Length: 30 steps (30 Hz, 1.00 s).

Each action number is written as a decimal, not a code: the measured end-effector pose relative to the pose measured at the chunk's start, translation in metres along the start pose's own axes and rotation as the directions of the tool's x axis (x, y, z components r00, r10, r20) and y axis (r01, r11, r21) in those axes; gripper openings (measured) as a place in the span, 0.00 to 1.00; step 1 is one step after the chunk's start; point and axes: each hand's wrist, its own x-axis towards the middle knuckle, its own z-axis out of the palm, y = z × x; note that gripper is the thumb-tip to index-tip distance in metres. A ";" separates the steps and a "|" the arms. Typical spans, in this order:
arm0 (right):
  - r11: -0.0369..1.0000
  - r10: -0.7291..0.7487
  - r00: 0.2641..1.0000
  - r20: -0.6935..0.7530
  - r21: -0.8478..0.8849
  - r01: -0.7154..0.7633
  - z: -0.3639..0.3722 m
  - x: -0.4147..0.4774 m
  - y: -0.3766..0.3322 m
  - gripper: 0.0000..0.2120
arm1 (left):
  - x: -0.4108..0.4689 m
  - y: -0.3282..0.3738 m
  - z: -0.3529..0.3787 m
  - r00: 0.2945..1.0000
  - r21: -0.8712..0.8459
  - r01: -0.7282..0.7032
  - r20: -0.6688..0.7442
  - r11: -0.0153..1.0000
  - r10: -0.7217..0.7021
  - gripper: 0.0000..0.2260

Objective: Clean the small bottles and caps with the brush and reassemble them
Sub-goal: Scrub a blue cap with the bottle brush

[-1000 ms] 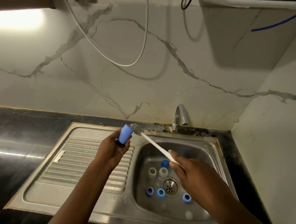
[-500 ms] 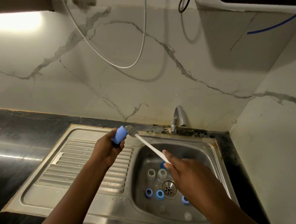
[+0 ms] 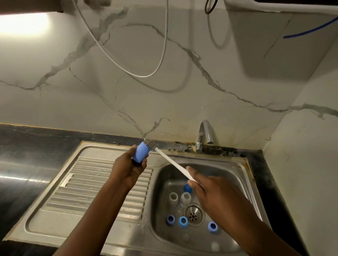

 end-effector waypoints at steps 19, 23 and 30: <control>0.999 0.043 0.998 0.053 0.020 -0.044 0.000 -0.010 0.008 0.24 | 0.009 0.009 -0.012 1.000 -0.069 -0.030 -0.008 0.997 0.030 0.19; 0.996 0.062 0.998 0.026 0.057 -0.063 -0.001 -0.009 0.008 0.24 | -0.001 0.000 -0.007 0.998 -0.040 -0.007 0.066 0.999 0.010 0.26; 0.994 0.068 0.998 -0.012 0.085 -0.067 0.003 0.003 -0.001 0.24 | -0.009 -0.015 0.005 0.999 0.166 -0.020 0.048 0.986 0.012 0.32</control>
